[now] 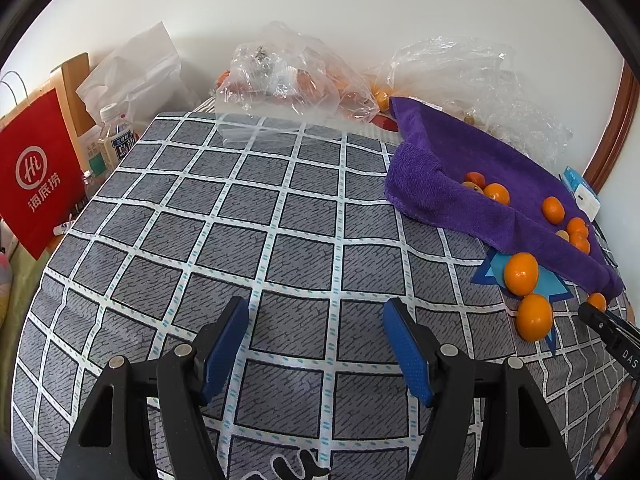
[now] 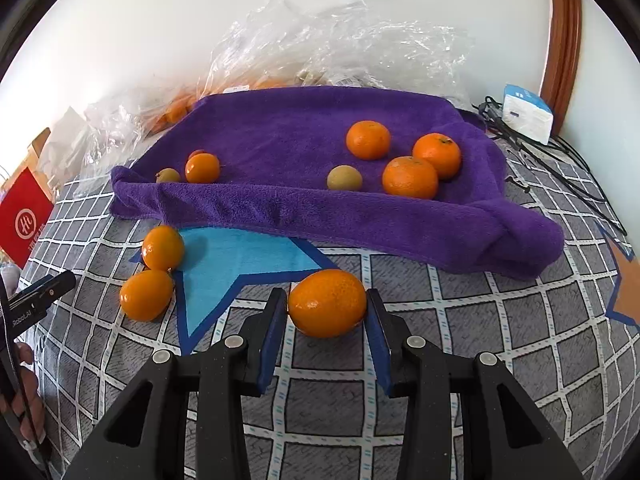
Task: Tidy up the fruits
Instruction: 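Lift the orange and carry it toward the purple towel with the right tool, then hold the orange in the right tool while the left tool grasps an orange on the star mat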
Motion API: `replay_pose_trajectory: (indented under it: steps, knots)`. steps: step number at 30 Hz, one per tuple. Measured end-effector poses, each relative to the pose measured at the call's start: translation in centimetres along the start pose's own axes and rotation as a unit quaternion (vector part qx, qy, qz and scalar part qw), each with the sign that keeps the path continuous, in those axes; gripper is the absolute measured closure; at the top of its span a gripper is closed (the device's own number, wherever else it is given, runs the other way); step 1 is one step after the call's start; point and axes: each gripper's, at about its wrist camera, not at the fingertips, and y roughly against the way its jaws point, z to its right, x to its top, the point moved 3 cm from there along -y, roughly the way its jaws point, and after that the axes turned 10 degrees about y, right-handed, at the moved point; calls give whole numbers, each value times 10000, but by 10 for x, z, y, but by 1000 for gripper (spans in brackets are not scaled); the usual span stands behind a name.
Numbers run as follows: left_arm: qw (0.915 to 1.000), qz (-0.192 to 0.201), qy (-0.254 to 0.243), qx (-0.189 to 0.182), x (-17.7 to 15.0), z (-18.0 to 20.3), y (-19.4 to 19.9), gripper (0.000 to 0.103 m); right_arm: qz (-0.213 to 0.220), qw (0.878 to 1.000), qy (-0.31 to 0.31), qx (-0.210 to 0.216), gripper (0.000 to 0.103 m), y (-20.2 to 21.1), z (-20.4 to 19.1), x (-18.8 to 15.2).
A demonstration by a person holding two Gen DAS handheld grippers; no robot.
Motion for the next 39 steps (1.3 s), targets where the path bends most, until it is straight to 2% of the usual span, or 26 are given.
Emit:
replay_pose_trajectory:
  steps: [13,18,23,29,32,37,39]
  knots:
    - [9997,-42,-145,217,-3,6,2,35,173,9998,25,-79,64,24,15,-5]
    - [9994,-172,-90,-270,-8,26,19,35,227,9997,-41,-105,64,31,28,-9]
    - [9968,-101,-449,-648,-15,65,31,35,260,9995,-77,-184,64,37,40,-14]
    - [9924,-288,-651,-1001,-22,108,27,35,340,9990,-212,-199,64,46,59,-21]
    - [9910,-341,-772,-1039,-28,124,21,35,350,9990,-221,-192,64,49,66,-25]
    - [9913,-463,-870,-876,-38,136,9,35,319,9990,-238,-223,64,49,76,-31]
    - [9908,-522,-891,-872,-40,139,6,39,287,9990,-271,-213,64,46,79,-33]
